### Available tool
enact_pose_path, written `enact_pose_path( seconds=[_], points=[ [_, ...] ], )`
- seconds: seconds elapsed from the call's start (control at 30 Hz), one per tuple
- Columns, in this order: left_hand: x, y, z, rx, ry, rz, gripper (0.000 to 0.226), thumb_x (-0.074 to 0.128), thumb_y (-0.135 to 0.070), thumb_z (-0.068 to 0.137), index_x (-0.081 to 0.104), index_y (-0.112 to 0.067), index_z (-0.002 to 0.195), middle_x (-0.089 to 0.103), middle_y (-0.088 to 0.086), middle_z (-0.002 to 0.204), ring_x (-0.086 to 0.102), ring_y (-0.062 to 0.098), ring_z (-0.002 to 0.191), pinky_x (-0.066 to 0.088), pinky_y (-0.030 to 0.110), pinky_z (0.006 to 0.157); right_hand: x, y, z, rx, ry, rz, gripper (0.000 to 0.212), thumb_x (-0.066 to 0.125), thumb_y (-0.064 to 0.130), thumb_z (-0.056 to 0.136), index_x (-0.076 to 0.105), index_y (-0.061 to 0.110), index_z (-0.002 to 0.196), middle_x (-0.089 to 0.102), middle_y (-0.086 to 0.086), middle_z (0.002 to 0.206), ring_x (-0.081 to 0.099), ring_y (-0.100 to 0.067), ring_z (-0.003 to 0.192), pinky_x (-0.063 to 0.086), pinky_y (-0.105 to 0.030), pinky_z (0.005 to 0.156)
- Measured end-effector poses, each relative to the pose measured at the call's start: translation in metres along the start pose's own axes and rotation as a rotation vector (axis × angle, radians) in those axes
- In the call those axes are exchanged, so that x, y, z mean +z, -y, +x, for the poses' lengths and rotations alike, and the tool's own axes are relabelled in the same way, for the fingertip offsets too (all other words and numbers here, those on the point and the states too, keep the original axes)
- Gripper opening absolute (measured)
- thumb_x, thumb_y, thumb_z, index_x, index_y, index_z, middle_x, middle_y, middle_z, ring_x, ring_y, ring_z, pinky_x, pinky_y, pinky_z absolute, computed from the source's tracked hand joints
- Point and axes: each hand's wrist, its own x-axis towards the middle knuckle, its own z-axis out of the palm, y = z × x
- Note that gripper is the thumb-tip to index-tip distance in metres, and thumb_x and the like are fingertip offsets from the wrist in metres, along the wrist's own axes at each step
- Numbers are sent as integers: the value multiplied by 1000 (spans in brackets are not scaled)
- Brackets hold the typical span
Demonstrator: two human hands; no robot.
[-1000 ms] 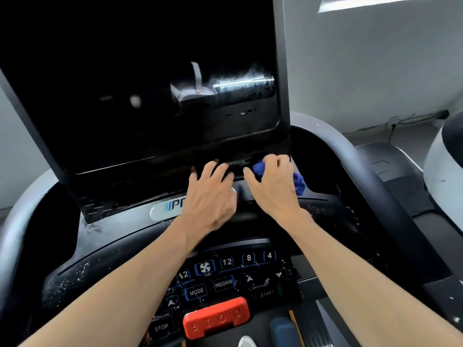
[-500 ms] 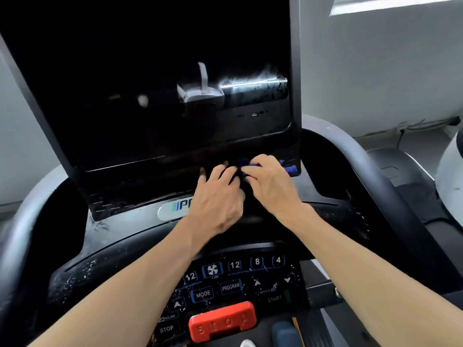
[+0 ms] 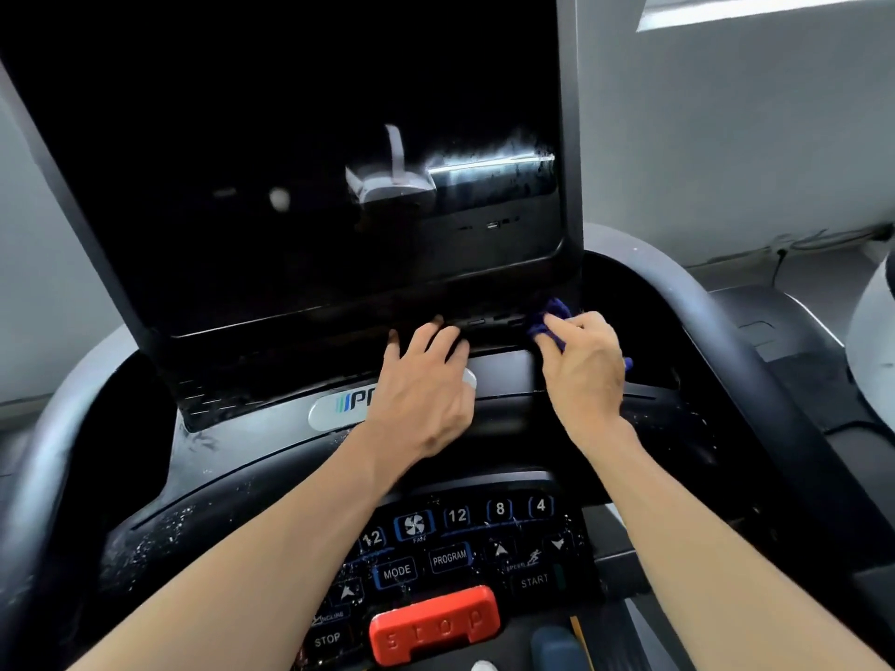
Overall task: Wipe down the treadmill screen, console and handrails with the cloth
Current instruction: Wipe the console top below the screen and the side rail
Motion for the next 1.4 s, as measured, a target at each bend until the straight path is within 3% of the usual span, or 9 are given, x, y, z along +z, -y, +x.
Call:
enact_pose_path(
  seconds=[0.17,0.3,0.6,0.7,0.9,1.03,1.17,1.3,1.4],
  points=[
    [-2,-4,1,-10,11,28,74,11,-38,87,49,-11,144,39,1,155,25,23,148,31,61,115,8,17,20,-343,105,-38,17,83,23,77,80,23,94,63,2,91,58,-23,82,50,-28,66],
    [-6,-10,4,46,-33,78,62,26,-34,91,61,-5,133,49,8,150,36,28,145,37,60,110,-11,-23,6,13,12,6,18,79,21,83,79,22,100,64,1,95,60,-27,89,52,-35,75],
    [-7,-35,32,249,29,184,58,20,-41,105,24,-22,160,8,4,170,-3,23,157,-2,50,126,-7,-18,10,160,-3,86,18,79,20,82,79,23,100,66,3,98,63,-20,88,46,-25,75],
    [-8,-29,34,245,29,190,56,20,-41,106,23,-27,160,8,3,171,-3,22,157,-7,46,126,-7,-12,-5,-2,85,83,17,80,19,81,80,22,98,65,3,95,60,-21,87,51,-30,74],
    [-6,-30,36,217,83,159,56,17,-42,106,19,-30,161,4,0,171,-5,21,157,0,46,127,-13,-20,9,305,-38,94,19,77,24,86,78,22,105,64,-1,97,62,-23,89,47,-30,72],
    [-5,-32,36,210,97,157,61,14,-40,101,25,-25,160,7,2,171,-2,23,157,10,45,127,-8,-11,2,-11,69,80,11,80,20,80,80,20,91,67,0,90,62,-25,82,51,-32,71],
    [-3,-31,37,210,115,159,65,12,-42,98,24,-25,160,8,3,170,-1,24,157,13,46,126,-11,-35,24,219,-52,142,18,78,20,82,78,20,100,67,-1,93,65,-24,84,53,-34,74],
    [-3,-33,37,221,100,181,69,8,-43,95,30,-22,158,12,6,170,4,27,157,18,48,125,-7,-16,4,-64,72,107,14,78,17,79,79,20,93,68,1,94,63,-24,86,53,-34,77],
    [-3,-32,38,229,112,188,70,6,-43,95,26,-23,159,12,6,170,3,27,157,18,48,125,-2,-25,36,51,-3,137,19,79,17,80,76,19,98,66,2,98,61,-21,87,52,-34,76]
  ],
)
